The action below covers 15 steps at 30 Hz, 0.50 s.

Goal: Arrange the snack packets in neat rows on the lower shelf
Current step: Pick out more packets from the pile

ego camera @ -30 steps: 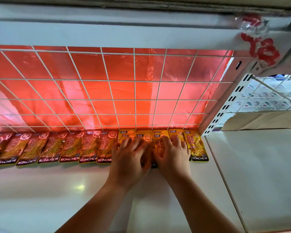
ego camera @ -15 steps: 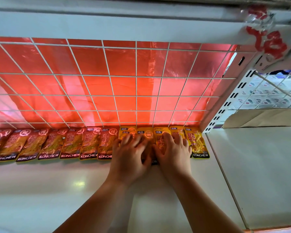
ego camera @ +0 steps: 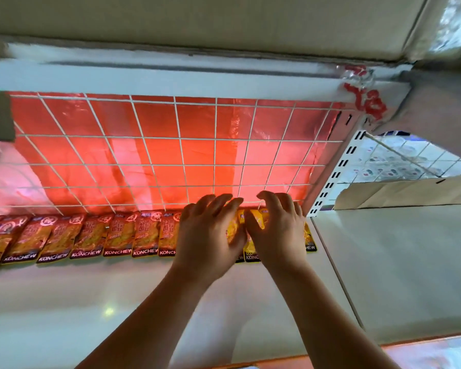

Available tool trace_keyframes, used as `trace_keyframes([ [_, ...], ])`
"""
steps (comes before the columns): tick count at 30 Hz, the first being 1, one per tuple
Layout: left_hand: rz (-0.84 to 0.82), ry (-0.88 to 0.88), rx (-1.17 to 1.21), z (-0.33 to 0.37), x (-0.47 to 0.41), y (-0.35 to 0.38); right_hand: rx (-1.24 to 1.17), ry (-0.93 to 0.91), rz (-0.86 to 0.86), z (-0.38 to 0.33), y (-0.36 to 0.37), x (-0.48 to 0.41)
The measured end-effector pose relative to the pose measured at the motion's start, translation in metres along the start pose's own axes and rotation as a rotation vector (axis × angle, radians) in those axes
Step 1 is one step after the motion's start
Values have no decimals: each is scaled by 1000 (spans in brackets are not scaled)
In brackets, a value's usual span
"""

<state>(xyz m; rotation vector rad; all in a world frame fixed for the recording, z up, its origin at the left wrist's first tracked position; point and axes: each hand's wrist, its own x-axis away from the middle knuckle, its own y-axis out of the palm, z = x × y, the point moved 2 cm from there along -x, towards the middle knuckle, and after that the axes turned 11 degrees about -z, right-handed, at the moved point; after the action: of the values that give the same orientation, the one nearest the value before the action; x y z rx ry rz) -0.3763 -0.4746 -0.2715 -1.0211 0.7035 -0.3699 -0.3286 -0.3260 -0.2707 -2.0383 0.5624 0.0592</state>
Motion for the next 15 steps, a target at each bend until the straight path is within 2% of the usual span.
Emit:
trace_keyframes([
  [6, 149, 186, 120, 50, -34, -91, -117, -101, 258, -57, -98, -4],
  [12, 294, 446, 233, 110, -53, -163, -46, -173, 442, -101, -207, 14],
  [15, 306, 531, 287, 143, -63, -180, -11, -178, 487, -108, -249, 30],
])
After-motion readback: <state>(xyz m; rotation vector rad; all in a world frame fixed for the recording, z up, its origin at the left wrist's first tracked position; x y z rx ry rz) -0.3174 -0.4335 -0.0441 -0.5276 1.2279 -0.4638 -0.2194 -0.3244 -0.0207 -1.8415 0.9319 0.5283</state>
